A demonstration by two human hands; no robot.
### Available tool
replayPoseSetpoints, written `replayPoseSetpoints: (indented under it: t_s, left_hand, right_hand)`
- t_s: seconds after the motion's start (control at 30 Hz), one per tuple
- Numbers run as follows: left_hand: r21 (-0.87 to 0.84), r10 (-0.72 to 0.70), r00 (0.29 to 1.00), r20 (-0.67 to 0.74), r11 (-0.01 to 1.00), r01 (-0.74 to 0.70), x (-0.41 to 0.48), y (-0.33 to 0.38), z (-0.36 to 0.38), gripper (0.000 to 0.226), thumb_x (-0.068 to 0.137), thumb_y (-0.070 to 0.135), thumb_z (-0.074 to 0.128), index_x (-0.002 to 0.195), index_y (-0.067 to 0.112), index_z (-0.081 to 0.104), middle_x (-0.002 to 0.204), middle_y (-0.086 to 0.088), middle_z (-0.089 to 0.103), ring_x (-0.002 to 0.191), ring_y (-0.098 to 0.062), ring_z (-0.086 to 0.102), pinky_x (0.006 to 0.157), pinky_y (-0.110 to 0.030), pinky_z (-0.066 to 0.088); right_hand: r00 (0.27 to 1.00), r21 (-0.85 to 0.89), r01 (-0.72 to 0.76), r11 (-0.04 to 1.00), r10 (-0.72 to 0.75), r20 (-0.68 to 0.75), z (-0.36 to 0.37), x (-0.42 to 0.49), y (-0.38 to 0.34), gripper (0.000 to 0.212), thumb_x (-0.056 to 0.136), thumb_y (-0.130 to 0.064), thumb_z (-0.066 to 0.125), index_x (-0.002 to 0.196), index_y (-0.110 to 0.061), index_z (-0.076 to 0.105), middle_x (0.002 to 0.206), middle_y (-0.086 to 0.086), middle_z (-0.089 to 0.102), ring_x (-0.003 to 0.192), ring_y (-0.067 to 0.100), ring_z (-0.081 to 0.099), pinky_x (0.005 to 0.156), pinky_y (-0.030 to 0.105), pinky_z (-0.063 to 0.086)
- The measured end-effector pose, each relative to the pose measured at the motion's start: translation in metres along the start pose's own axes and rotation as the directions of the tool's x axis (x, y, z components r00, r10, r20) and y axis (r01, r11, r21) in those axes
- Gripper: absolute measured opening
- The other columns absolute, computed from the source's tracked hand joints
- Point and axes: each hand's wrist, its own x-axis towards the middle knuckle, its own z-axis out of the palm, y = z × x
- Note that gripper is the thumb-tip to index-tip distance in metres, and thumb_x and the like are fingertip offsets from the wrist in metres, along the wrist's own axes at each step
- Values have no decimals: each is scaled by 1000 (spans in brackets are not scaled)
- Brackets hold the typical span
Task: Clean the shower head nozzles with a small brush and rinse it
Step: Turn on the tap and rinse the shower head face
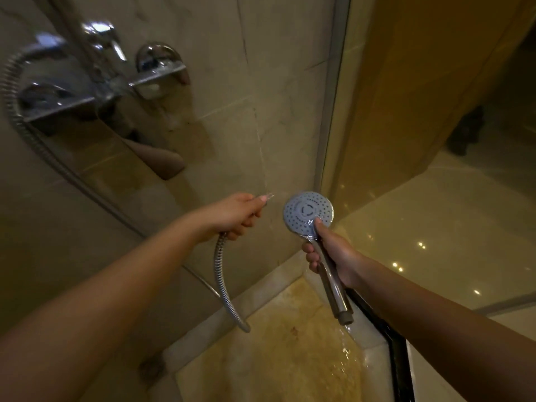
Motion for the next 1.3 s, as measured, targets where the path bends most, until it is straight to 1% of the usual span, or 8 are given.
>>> replayPoseSetpoints:
  t_s: [0.23, 0.47, 0.7, 0.8, 0.93, 1.1, 1.23, 1.3]
  left_hand:
    - [-35, -5, 991, 133, 999, 10, 0, 21, -76, 35, 95, 49, 36, 79, 19, 43, 52, 9, 34, 36, -4, 27, 33, -16, 26]
    - [-14, 11, 981, 196, 1000, -8, 11, 16, -84, 34, 96, 46, 34, 79, 18, 42, 55, 8, 32, 38, -4, 26, 35, -16, 27]
    - [-28, 24, 990, 142, 999, -20, 16, 14, -81, 34, 96, 45, 34, 79, 17, 43, 54, 8, 32, 37, -3, 25, 35, -15, 25]
    - [-58, 40, 994, 100, 998, -34, 13, 10, -74, 33, 97, 43, 33, 80, 17, 43, 58, 6, 29, 38, -3, 24, 35, -15, 24]
    - [-67, 25, 991, 135, 998, -17, 3, 3, -54, 32, 98, 42, 32, 80, 17, 41, 60, 4, 27, 38, -3, 23, 35, -15, 22]
    - [-96, 56, 983, 176, 995, -39, -9, 5, -18, 31, 99, 38, 30, 77, 18, 38, 59, 3, 26, 36, -2, 22, 34, -14, 19]
    - [-128, 165, 978, 125, 981, -149, -18, 9, 9, 29, 100, 35, 30, 77, 19, 38, 58, 3, 29, 33, -1, 25, 34, -13, 21]
    - [-158, 228, 970, 82, 964, -213, -24, 9, 21, 28, 100, 33, 30, 78, 19, 39, 58, 2, 31, 33, 0, 25, 35, -13, 21]
  right_hand:
    - [1000, 45, -4, 999, 4, -6, 15, -2, -17, 67, 89, -72, 22, 93, -13, 54, 55, 1, 44, 39, 10, 40, 38, 19, 37]
    - [1000, 50, 27, 998, -27, 6, 31, -1, -14, 74, 89, -71, 16, 120, -16, 54, 56, 2, 45, 42, 11, 42, 41, 19, 38]
    - [999, 117, 14, 993, -8, -47, 34, 0, -7, 70, 92, -67, 17, 112, -12, 54, 60, 3, 45, 44, 12, 44, 45, 23, 40]
    - [991, 89, 50, 995, -38, -130, 35, -7, -4, 58, 96, -59, 25, 106, -10, 54, 63, 3, 45, 51, 14, 43, 51, 26, 41]
    - [943, -34, 206, 978, -208, -261, 40, -21, -5, 29, 103, -31, 32, 116, -11, 49, 67, 3, 42, 54, 12, 40, 53, 26, 40]
    - [847, -109, 355, 928, -369, -383, 46, -43, -23, 39, 99, -11, 47, 135, -21, 38, 79, 4, 48, 60, 13, 45, 53, 26, 45]
    - [793, 104, 433, 896, -323, -517, 53, -61, -41, 61, 89, -1, 61, 140, -18, 31, 87, 11, 56, 60, 14, 52, 45, 21, 48]
    - [816, 303, 425, 853, -217, -535, 54, -70, -52, 47, 88, -5, 64, 131, -7, 44, 80, 10, 56, 61, 15, 53, 46, 23, 49]
